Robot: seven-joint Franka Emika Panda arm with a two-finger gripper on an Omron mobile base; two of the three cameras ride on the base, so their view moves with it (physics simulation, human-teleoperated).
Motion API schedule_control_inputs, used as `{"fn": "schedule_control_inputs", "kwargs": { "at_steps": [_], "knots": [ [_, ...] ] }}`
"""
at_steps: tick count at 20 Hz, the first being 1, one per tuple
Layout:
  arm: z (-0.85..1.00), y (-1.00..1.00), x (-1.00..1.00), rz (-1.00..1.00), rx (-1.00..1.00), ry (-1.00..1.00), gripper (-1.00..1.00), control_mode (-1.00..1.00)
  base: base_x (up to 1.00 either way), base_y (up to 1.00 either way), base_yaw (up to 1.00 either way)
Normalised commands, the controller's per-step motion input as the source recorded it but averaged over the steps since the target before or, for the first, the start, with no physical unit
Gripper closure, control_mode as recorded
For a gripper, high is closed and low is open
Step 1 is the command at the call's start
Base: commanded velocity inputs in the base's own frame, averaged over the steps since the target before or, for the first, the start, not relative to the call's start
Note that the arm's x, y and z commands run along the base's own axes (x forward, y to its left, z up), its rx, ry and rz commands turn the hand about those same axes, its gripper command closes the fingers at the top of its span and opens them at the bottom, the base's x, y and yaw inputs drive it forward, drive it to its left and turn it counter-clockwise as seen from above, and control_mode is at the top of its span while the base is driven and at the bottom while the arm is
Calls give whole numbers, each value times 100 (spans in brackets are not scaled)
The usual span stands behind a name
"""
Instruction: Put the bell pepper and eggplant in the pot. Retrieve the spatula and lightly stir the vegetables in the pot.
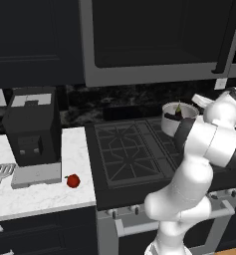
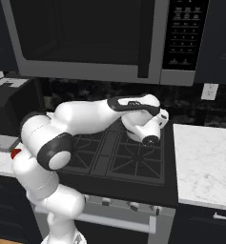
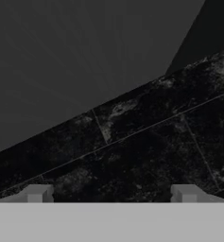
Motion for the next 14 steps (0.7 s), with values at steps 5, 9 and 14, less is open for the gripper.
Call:
{"fn": "schedule_control_inputs", "kwargs": {
  "at_steps": [5, 9, 14],
  "knots": [
    [80, 0, -99, 0, 0, 31, -100, -100, 0, 0, 0],
    [48, 0, -96, 0, 0, 44, -100, -100, 0, 0, 0],
    [17, 23, -95, 0, 0, 47, -100, -100, 0, 0, 0]
  ]
}}
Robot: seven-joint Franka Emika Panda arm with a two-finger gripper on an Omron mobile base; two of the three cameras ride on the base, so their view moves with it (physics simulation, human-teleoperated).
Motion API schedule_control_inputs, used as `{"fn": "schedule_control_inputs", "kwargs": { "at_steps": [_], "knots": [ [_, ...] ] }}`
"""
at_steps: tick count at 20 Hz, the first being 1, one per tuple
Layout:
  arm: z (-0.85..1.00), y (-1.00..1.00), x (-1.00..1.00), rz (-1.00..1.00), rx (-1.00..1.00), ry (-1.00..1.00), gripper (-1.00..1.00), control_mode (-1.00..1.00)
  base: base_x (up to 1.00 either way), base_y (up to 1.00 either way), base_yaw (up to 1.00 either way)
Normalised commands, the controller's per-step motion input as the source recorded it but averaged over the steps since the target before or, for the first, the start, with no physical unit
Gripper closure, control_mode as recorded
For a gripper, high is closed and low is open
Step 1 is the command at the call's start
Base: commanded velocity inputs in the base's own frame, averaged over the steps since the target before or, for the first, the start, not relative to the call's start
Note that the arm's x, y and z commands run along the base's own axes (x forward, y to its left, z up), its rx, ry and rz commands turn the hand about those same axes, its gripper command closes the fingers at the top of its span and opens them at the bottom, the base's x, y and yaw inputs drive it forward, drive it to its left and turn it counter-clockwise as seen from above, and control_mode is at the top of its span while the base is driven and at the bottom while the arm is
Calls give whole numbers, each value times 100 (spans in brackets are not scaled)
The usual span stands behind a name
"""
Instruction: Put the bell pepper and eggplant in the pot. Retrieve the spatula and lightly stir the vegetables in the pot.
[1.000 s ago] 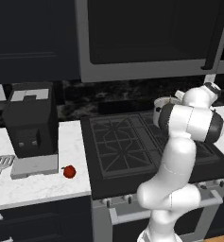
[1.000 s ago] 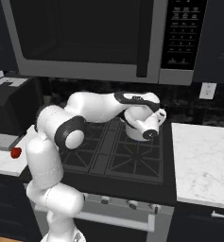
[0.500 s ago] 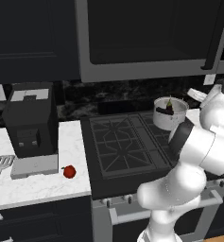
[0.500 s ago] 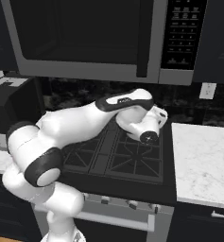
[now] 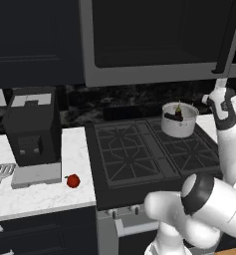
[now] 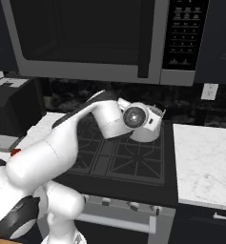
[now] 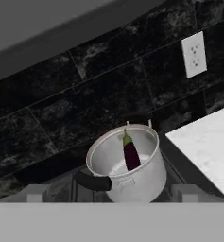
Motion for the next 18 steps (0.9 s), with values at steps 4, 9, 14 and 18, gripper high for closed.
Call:
{"fn": "schedule_control_inputs", "kwargs": {
  "at_steps": [4, 9, 14, 18],
  "knots": [
    [0, 78, -91, 2, -2, 38, -100, -100, 0, 0, 0],
    [0, 100, -59, 8, -3, 37, -100, -100, 0, 0, 0],
    [0, 100, -43, 12, -6, 34, -100, -100, 0, 0, 0],
    [0, 100, -27, 18, -1, 35, -100, -100, 0, 0, 0]
  ]
}}
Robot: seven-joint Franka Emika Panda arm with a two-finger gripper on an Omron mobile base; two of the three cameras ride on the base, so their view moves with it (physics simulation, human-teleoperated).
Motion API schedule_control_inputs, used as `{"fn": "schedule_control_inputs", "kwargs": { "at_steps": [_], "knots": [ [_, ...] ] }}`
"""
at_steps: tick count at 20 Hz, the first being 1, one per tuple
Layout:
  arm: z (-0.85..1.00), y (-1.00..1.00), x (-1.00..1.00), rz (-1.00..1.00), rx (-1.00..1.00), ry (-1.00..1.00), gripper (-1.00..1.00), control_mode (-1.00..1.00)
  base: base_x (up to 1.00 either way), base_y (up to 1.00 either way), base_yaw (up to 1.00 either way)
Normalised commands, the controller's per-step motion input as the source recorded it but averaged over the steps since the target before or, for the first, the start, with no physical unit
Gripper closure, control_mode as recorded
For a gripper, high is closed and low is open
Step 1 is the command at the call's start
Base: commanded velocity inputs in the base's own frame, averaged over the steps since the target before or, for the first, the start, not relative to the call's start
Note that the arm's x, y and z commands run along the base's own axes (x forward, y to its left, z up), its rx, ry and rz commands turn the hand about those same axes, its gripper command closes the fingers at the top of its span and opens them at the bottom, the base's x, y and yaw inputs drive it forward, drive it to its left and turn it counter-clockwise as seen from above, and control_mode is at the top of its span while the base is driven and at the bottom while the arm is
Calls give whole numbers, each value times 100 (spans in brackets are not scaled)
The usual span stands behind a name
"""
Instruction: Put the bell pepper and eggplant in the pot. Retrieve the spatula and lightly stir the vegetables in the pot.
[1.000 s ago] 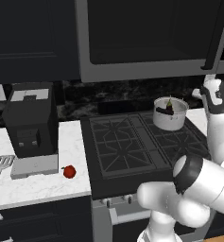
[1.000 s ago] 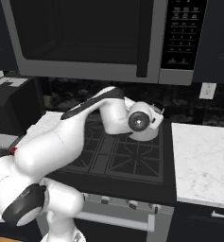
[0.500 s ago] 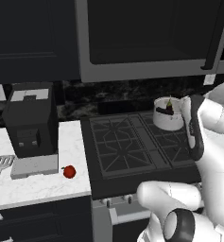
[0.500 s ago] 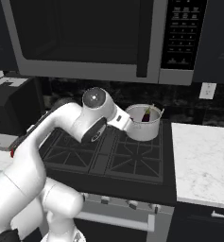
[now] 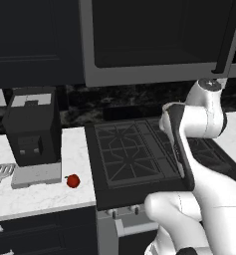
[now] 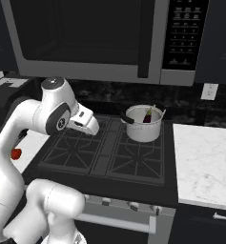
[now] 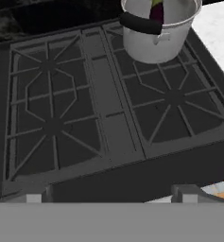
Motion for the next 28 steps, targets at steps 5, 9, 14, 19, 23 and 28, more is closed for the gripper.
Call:
{"fn": "schedule_control_inputs", "kwargs": {
  "at_steps": [5, 9, 14, 19, 23, 28],
  "knots": [
    [-11, 100, -19, 23, 0, 28, -100, -100, 0, 0, 0],
    [-38, 100, -23, 29, -4, 16, -100, -100, 0, 0, 0],
    [-45, 100, -19, 34, -3, 16, -100, -100, 0, 0, 0],
    [-44, 100, -10, 35, -2, 13, -100, -100, 0, 0, 0],
    [-36, 100, 0, 32, -1, 17, -100, -100, 0, 0, 0],
    [-29, 99, 19, 27, -1, 18, -100, -100, 0, 0, 0]
  ]
}}
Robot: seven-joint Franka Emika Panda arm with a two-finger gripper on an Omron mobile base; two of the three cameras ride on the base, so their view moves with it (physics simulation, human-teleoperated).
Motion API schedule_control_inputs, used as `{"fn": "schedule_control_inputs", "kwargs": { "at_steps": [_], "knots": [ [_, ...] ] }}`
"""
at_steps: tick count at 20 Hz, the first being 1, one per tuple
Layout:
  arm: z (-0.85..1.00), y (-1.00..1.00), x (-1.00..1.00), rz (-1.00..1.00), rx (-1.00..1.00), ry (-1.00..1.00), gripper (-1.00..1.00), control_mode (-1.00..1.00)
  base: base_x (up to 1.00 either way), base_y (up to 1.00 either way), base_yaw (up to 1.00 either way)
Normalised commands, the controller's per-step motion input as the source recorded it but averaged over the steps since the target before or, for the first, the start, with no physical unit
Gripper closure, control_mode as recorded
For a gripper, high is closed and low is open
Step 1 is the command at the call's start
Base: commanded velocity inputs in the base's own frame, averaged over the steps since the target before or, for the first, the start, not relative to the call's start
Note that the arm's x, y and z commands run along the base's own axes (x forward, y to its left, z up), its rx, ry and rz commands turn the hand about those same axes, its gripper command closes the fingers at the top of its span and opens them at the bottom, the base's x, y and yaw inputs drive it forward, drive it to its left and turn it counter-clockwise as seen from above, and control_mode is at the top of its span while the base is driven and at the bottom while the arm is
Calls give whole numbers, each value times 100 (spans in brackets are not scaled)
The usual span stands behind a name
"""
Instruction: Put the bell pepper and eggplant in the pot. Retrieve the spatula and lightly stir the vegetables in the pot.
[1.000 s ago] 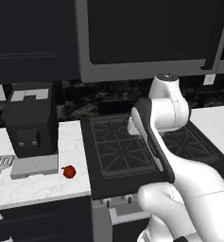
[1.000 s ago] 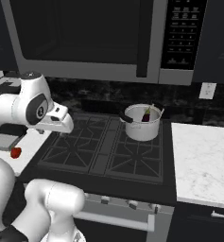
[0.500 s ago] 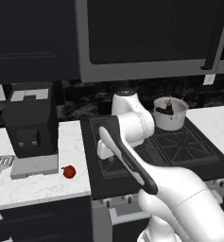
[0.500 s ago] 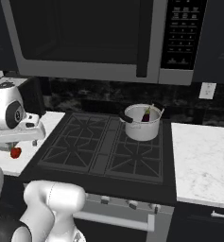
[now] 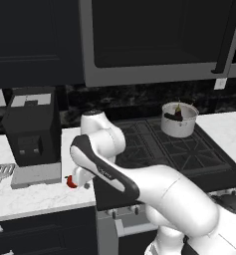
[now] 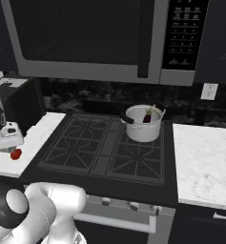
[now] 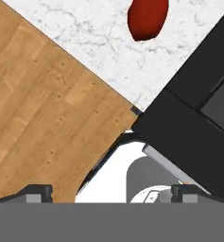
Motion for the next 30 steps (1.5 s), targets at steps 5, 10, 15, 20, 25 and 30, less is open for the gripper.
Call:
{"fn": "schedule_control_inputs", "kwargs": {
  "at_steps": [5, 10, 15, 20, 25, 30],
  "knots": [
    [-30, 60, 42, 18, 0, 12, -100, -100, 0, 0, 0],
    [-29, 20, 45, 5, -2, 0, -100, -100, 0, 0, 0],
    [-33, 2, 39, 0, -6, 0, -100, -100, 0, 0, 0],
    [-42, 1, 44, 0, -3, 0, -100, -100, 0, 0, 0],
    [-47, 7, 35, 0, -1, 0, -100, -100, 0, 0, 0],
    [-45, 22, 33, 1, 0, 0, -100, -100, 0, 0, 0]
  ]
}}
